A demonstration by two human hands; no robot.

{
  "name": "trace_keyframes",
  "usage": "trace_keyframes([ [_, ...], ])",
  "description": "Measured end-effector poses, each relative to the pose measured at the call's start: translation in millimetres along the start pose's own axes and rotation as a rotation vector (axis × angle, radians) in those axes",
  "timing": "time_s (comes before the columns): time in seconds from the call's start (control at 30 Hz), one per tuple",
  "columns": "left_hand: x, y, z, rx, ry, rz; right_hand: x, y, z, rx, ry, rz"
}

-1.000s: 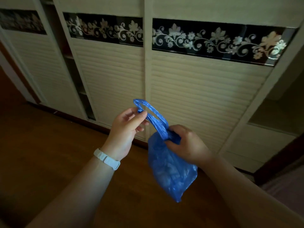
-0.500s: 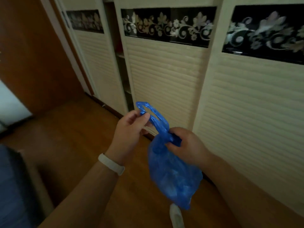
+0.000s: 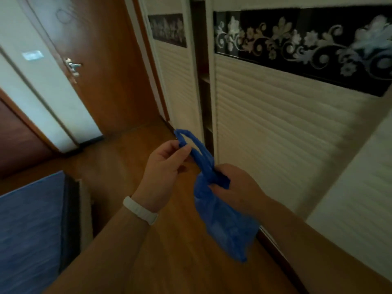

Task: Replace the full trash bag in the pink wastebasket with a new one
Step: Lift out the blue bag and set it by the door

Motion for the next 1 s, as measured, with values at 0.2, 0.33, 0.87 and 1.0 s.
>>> trace_keyframes([
  [0.2,43.7,-14.4,64.8,-0.002,0.112,-0.006,-30.2,5.6,84.0,0.038,-0.032,0.027],
  [0.33,80.8,-36.5,116.3,0.005,0.137,-0.025,-66.5,9.2,137.8,0.043,-0.071,0.043],
  [0.87,294.6,-48.5,351.1,-0.026,0.17,-0.053,-236.6,-61.8,397.2,0.091,-0.107,0.034],
  [1.0,330.5,-53.5,378.8,-0.023,0.213,-0.06,-276.3,-73.8,440.7,0.136,-0.189,0.04],
])
Point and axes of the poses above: each hand's wrist, its own z-axis towards the middle knuckle, its own x-axis out of the back of the hand, y = z × x, the point moved 6 cm from there along z, towards the middle knuckle, and after that the axes turned 6 degrees about y, right-handed, at the moved point
